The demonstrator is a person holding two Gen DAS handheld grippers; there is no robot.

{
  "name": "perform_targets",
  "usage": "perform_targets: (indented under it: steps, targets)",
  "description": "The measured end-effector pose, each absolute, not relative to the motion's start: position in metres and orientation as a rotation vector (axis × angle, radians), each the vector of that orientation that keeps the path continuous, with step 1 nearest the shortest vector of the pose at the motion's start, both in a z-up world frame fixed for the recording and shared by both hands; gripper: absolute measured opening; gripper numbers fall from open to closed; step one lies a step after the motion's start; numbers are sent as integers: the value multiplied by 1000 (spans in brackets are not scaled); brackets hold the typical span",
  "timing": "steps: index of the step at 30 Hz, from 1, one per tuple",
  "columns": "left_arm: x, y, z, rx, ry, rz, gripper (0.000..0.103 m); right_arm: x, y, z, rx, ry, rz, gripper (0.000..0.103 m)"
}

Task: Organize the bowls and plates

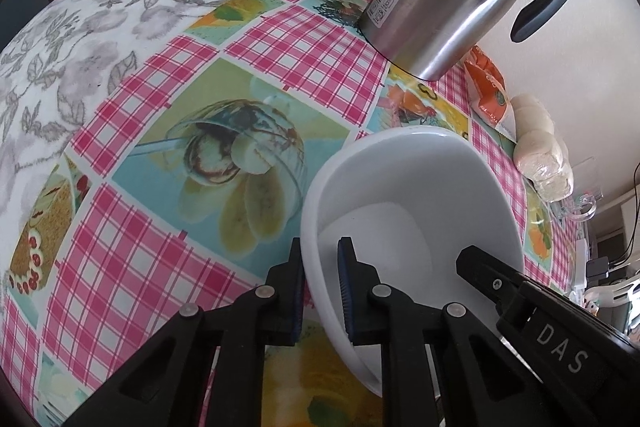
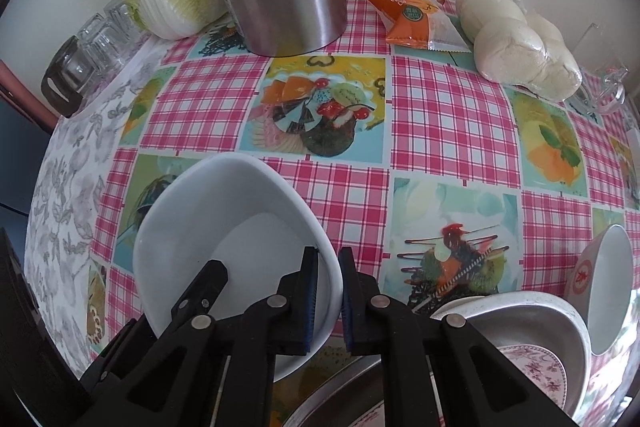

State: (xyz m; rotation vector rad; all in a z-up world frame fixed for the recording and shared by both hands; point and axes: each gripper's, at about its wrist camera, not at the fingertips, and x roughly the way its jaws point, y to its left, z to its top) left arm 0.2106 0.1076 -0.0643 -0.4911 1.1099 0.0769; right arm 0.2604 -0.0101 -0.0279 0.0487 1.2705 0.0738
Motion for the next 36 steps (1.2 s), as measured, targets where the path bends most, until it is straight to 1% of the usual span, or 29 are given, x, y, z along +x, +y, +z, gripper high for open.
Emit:
perform_targets:
  steps: [9,25,36]
  targets:
    - [196,108,-40,-487,1065,86,16,248,-10,-6,54,1221,103,11]
    - [158,108,28,-428,930,60,15,204,-20,56,131,1111,167,10]
    - [132,75,75,-358,879,14,15,170,-55,94,197,1034,168,10]
